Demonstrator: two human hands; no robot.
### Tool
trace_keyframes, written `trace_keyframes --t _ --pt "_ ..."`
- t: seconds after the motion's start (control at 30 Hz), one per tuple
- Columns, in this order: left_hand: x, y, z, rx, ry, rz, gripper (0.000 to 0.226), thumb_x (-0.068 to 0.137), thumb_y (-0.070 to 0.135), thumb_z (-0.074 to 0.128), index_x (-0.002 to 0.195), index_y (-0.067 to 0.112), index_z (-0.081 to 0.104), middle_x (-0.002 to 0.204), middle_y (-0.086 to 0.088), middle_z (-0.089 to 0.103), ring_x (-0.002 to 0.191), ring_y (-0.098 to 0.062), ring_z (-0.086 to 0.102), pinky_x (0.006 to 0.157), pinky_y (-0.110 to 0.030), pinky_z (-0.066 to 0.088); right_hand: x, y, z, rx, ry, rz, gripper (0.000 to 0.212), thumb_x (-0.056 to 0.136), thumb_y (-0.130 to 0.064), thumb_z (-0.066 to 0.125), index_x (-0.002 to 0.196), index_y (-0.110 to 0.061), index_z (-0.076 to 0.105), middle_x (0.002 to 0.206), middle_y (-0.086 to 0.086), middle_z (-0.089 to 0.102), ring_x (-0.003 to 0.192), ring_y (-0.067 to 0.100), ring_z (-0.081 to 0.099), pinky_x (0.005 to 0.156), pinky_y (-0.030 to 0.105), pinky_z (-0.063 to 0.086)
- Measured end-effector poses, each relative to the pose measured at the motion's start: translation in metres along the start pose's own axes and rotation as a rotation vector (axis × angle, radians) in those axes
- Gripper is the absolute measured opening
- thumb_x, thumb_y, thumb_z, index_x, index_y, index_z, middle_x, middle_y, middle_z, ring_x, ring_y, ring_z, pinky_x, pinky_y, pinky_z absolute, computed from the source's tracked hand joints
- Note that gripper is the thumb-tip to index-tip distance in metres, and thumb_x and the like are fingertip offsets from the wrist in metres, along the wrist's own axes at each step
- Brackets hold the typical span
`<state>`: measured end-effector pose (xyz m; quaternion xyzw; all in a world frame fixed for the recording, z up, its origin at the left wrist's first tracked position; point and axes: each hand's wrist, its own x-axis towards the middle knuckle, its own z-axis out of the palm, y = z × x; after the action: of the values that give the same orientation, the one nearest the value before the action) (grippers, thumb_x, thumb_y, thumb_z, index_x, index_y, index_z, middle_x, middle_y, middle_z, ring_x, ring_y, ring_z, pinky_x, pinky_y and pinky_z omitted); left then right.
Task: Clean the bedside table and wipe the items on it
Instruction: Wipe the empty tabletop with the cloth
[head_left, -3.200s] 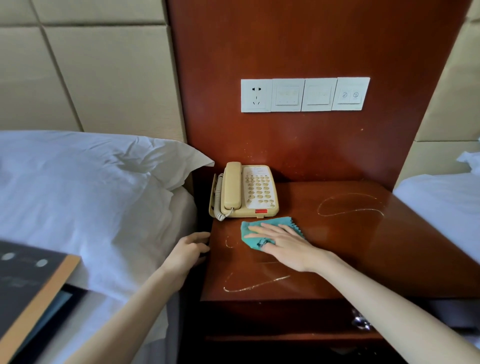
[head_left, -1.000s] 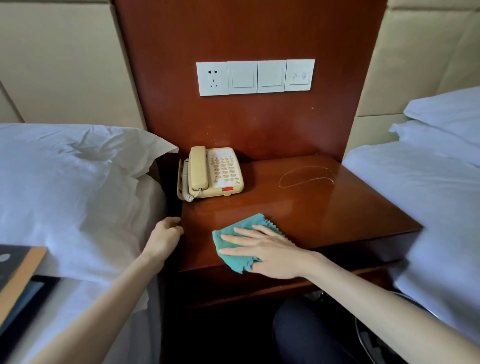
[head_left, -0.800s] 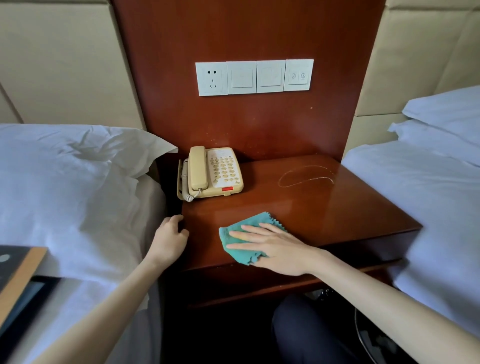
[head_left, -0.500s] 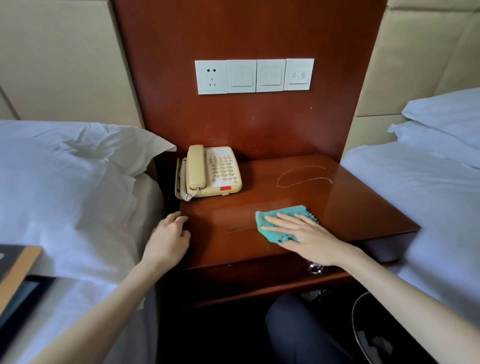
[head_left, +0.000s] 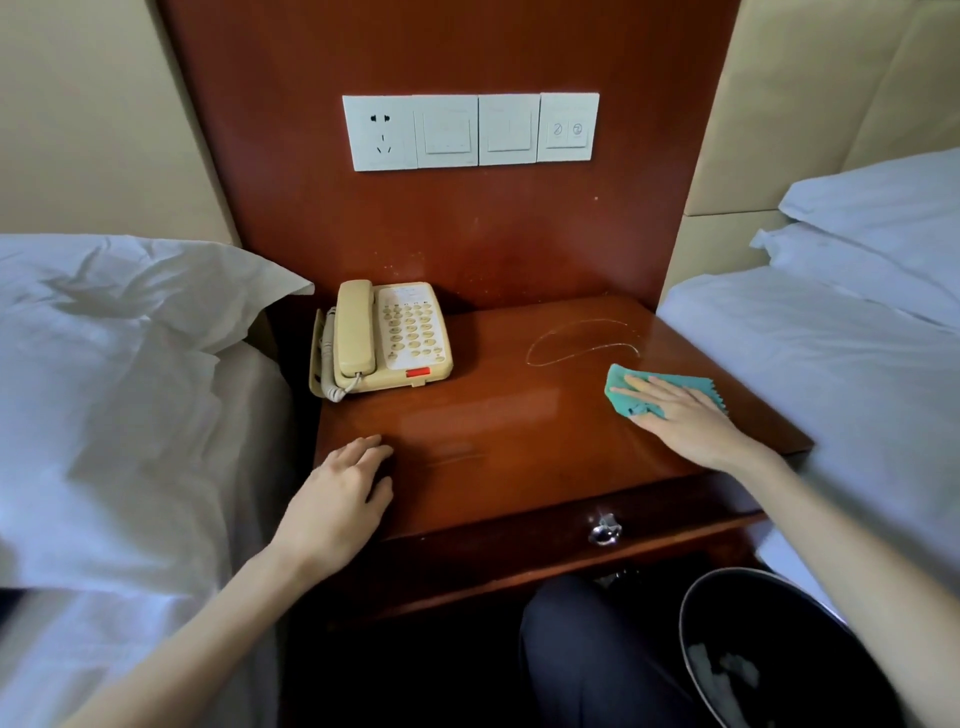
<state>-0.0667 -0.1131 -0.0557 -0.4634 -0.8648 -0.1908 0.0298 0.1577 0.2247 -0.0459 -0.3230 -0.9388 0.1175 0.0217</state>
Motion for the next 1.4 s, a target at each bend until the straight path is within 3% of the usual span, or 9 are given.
trace_keyframes --t 0.17,0.37,0.53,0.83,1.03,1.4 --pt "0.014 0.018 0.001 -0.018 -0.066 0.03 0.045 0.095 0.028 0.051 0.139 0.019 0.046 0.15 0.002 0.038 0.138 -0.018 0.035 0.113 -0.033 0.03 0.015 -0.011 0.003 -0.017 -0.055 -0.066 0.045 0.101 -0.045 0.021 0.144 -0.052 0.007 0.155 -0.028 0.002 0.138 -0.009 -0.005 0.118 0.036 -0.003" --pt "0.05 0.054 0.013 -0.06 -0.085 0.083 0.046 0.095 0.031 0.051 0.139 0.021 0.045 0.15 0.002 0.037 0.138 -0.019 0.034 0.112 -0.033 0.031 0.035 -0.043 0.01 -0.052 -0.096 -0.242 0.047 0.102 -0.044 0.021 0.146 -0.052 0.01 0.154 -0.029 -0.004 0.143 -0.003 -0.009 0.118 0.038 -0.005" --pt "0.08 0.082 0.035 -0.062 -0.121 0.113 0.047 0.096 0.034 0.048 0.141 0.022 0.042 0.153 0.001 0.033 0.142 -0.019 0.027 0.115 -0.033 0.025 0.044 -0.032 0.005 -0.015 -0.107 -0.287 0.046 0.103 -0.042 0.022 0.145 -0.054 0.01 0.154 -0.031 -0.004 0.141 -0.006 -0.011 0.114 0.032 -0.008" --pt "0.113 0.098 0.059 -0.039 -0.118 0.176 0.049 0.097 0.04 0.041 0.142 0.023 0.038 0.154 0.0 0.031 0.144 -0.019 0.023 0.116 -0.037 0.022 0.032 0.047 -0.008 -0.038 -0.007 0.027 0.05 0.103 -0.041 0.024 0.147 -0.042 0.001 0.158 -0.021 0.002 0.143 -0.002 -0.003 0.116 0.032 -0.007" --pt "0.113 0.095 0.068 -0.025 -0.084 0.197 0.049 0.097 0.04 0.038 0.142 0.022 0.038 0.154 0.0 0.032 0.144 -0.019 0.021 0.115 -0.037 0.019 0.043 0.047 -0.004 -0.1 0.009 0.013 0.048 0.102 -0.043 0.018 0.146 -0.049 0.001 0.156 -0.025 -0.002 0.145 0.001 -0.005 0.118 0.04 -0.005" --pt "0.11 0.097 0.066 -0.036 -0.062 0.204 0.049 0.098 0.04 0.037 0.144 0.022 0.036 0.156 0.002 0.029 0.145 -0.016 0.018 0.115 -0.033 0.016 0.116 0.037 -0.015 -0.004 -0.065 0.141 0.051 0.101 -0.046 0.011 0.149 -0.041 -0.004 0.16 -0.015 -0.008 0.147 0.009 -0.01 0.118 0.046 -0.009"
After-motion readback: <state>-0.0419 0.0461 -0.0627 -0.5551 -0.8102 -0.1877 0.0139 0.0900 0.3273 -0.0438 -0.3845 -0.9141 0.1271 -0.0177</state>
